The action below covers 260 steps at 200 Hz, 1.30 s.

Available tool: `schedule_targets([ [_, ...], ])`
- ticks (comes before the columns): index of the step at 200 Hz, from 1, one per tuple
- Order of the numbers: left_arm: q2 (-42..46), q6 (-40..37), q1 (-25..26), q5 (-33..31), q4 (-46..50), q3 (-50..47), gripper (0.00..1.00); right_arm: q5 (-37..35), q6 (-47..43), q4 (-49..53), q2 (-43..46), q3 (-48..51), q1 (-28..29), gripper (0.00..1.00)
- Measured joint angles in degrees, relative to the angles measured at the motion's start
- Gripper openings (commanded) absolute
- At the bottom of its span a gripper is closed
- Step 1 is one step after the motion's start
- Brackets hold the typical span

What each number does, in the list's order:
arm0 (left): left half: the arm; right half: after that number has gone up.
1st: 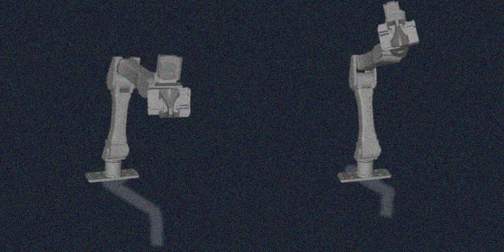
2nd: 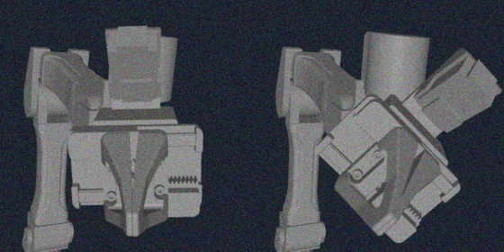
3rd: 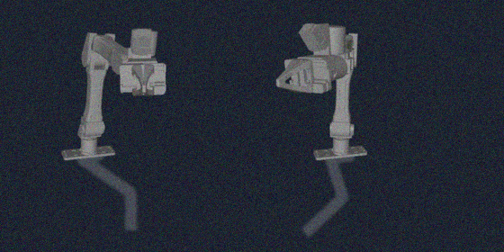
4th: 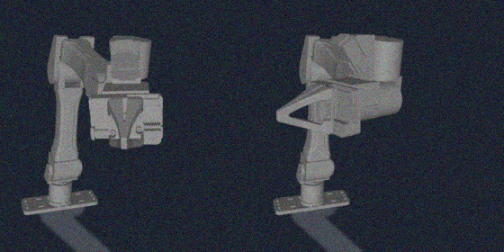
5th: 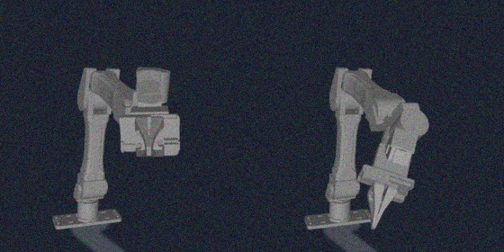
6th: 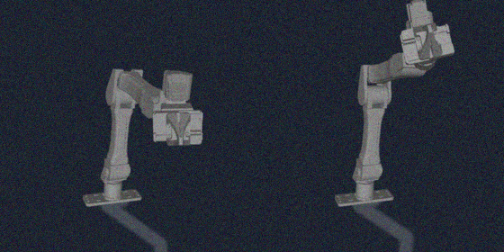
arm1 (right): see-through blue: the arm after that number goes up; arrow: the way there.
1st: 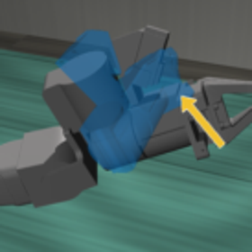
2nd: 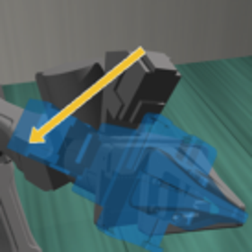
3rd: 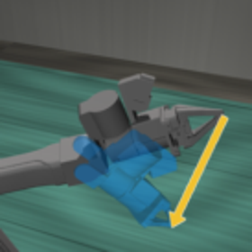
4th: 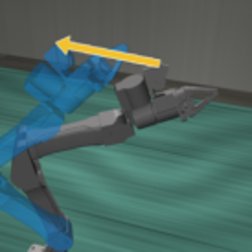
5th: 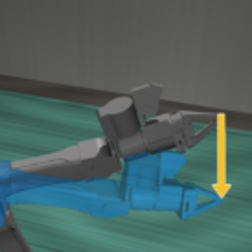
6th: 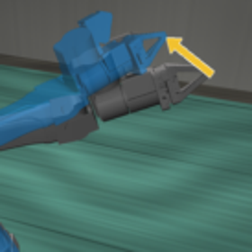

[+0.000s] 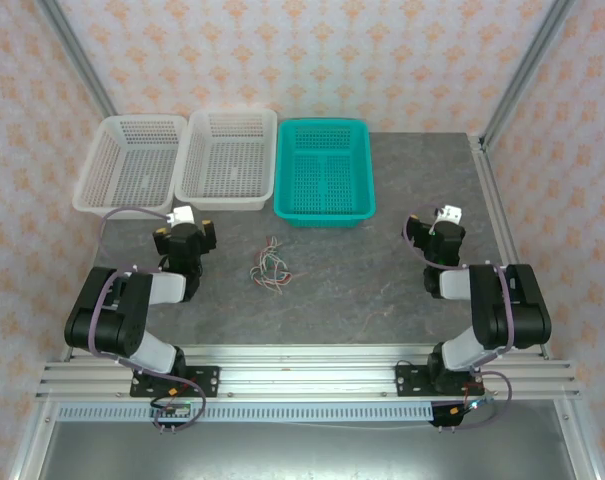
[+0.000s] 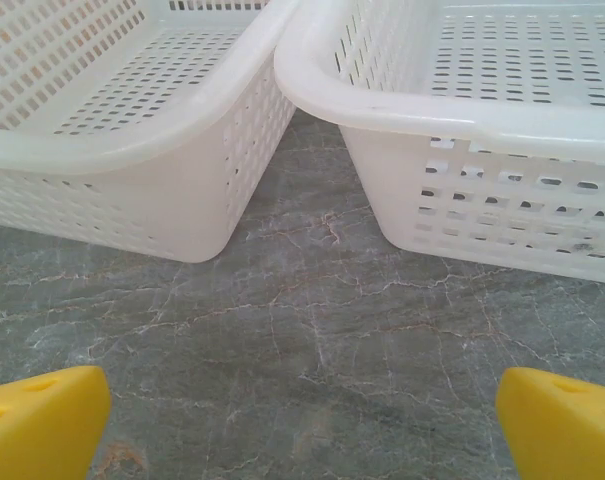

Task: Untangle the cables
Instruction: Pick up the cables from the center of the table.

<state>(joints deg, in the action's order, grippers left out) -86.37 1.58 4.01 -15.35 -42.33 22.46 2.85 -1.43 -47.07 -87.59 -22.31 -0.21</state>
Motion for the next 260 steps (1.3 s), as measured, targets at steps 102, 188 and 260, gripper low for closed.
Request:
schedule_targets([
  [102, 0.0, 0.0, 0.0, 0.0, 0.0, 0.0, 1.0, 0.0, 0.0, 0.1, 0.0, 0.0, 0.0, 0.99],
  [188, 0.0, -0.1, 0.0, 0.0, 0.0, 0.0, 0.92, -5.2, 2.8, 10.6, 12.1, -0.3, 0.4, 0.99],
  [260, 19.0, 1.9, 5.4, -3.0, 23.7, 10.2, 0.88, 5.1, 16.5, 53.3, 25.8, -26.6, 7.3, 0.84],
])
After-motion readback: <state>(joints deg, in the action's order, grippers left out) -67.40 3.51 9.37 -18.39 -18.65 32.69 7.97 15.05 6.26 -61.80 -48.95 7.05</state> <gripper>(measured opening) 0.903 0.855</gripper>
